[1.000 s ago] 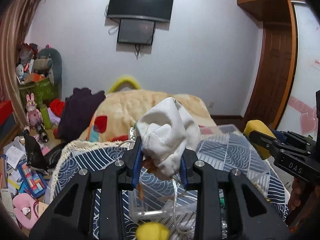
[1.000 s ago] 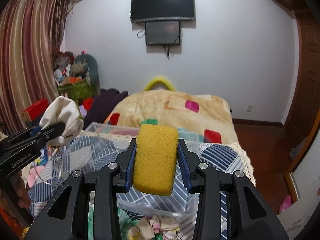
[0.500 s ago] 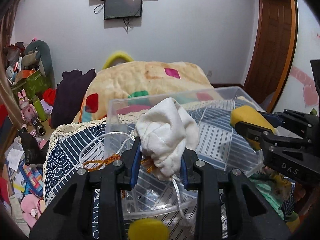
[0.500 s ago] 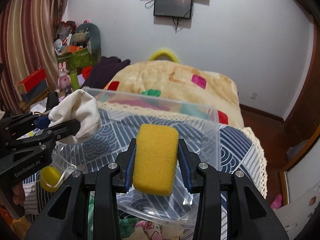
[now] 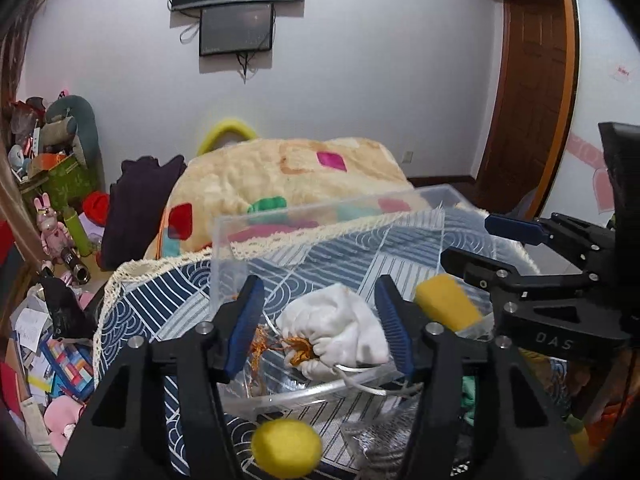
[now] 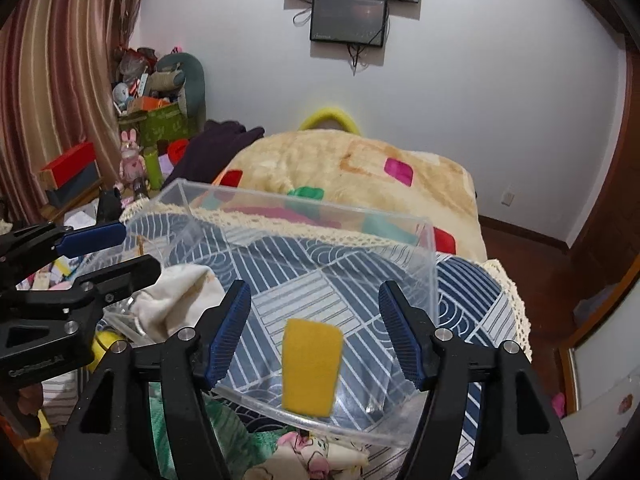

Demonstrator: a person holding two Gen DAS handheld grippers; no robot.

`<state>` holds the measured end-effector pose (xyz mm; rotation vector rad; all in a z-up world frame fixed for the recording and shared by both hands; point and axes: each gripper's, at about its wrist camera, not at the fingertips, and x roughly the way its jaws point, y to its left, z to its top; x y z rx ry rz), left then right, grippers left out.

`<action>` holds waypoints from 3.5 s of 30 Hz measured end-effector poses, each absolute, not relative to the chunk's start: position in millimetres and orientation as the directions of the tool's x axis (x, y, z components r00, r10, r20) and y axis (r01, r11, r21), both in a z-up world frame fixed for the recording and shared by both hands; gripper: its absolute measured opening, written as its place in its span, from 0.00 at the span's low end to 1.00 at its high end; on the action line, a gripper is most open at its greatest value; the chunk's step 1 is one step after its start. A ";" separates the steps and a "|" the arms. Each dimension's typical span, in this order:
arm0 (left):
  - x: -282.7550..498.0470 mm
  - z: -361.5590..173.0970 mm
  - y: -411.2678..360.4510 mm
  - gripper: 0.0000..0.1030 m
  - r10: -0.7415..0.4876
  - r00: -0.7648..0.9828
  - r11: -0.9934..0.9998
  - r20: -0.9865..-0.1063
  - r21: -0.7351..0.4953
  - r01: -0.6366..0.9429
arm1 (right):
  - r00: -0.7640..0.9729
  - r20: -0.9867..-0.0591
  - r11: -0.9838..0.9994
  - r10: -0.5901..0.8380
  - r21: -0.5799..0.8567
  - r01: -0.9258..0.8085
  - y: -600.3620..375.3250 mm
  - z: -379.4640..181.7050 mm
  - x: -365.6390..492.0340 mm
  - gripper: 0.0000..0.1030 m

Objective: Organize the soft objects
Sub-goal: 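Lower the sponge into the clear box with the right gripper while the left drops the pouch in, then grasp the yellow felt ball with the left gripper while the right grasps the floral cloth, then place the felt ball into the box with the left gripper while the right drops the floral cloth in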

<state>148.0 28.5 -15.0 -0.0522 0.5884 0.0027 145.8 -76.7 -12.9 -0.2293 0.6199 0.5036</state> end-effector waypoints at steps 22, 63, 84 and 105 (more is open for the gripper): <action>61.9 -4.1 35.2 0.81 0.037 0.920 0.996 -0.390 -0.057 -0.065 | 0.812 -0.390 0.876 0.434 -0.028 -0.482 -114.9 25.9 71.7 0.67; 71.0 -96.4 43.3 0.43 0.023 0.820 0.986 -0.571 -0.123 -0.113 | 0.715 -0.596 0.915 0.366 0.091 -0.392 -153.8 -67.1 78.2 0.15; 60.1 -7.8 46.8 0.43 0.010 0.915 0.988 -0.403 -0.140 -0.073 | 0.813 -0.401 0.894 0.422 0.036 -0.446 -129.8 16.8 69.8 0.14; 138.3 -8.1 16.8 0.43 -0.087 0.864 0.994 -0.497 -0.094 0.046 | 0.719 -0.509 0.849 0.473 0.043 -0.527 -78.0 -4.6 126.4 0.14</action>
